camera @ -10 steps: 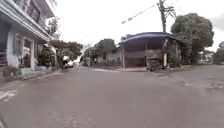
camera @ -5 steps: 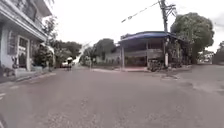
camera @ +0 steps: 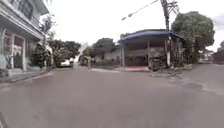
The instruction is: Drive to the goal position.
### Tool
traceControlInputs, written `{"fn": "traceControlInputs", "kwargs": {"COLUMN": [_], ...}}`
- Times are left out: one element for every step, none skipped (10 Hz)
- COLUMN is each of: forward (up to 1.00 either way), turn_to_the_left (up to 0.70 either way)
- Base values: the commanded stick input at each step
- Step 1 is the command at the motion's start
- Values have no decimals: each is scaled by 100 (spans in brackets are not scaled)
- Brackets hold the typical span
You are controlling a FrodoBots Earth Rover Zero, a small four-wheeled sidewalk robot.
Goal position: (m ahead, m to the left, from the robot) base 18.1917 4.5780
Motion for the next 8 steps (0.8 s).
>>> {"fn": "traceControlInputs", "kwargs": {"forward": [70, 70, 70, 70, 70, 70, 70, 70], "turn_to_the_left": [0, 0, 0, 0, 0, 0, 0, 0]}}
